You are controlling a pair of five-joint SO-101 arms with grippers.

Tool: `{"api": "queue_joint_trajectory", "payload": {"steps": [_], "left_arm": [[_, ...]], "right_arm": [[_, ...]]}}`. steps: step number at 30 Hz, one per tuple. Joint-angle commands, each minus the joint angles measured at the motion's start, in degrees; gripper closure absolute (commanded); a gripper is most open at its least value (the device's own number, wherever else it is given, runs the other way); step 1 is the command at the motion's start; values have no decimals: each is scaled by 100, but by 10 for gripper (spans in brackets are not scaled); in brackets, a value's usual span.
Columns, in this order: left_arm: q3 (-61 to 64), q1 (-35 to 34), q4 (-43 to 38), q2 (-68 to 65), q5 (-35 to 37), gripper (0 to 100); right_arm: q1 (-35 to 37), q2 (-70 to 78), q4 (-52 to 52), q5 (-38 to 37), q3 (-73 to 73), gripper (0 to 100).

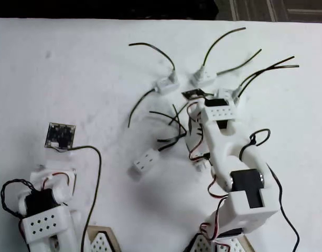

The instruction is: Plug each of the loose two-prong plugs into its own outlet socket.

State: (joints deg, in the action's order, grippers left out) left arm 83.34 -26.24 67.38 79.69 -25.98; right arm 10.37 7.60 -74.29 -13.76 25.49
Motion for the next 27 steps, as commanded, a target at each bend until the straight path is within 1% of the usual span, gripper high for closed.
{"api": "queue_joint_trajectory", "payload": {"steps": [1,9,13,16,20,25,27], "left_arm": [[-35,-22,-44,66,-53,972],[-35,-22,-44,66,-53,972],[-35,-22,-44,66,-53,972],[-35,-22,-44,66,-53,972],[-35,-22,-44,66,-53,972],[-35,-22,-44,66,-53,972],[-35,-22,-44,66,-53,972]], "right_arm": [[347,-66,-198,53,-97,981],[1112,-66,-198,501,-79,981],[1288,-57,-198,668,-79,957],[1376,-48,-215,738,-70,916],[1376,-22,-233,730,-70,943],[1358,-13,-233,703,-70,951],[1297,-13,-224,695,-70,981]]}}
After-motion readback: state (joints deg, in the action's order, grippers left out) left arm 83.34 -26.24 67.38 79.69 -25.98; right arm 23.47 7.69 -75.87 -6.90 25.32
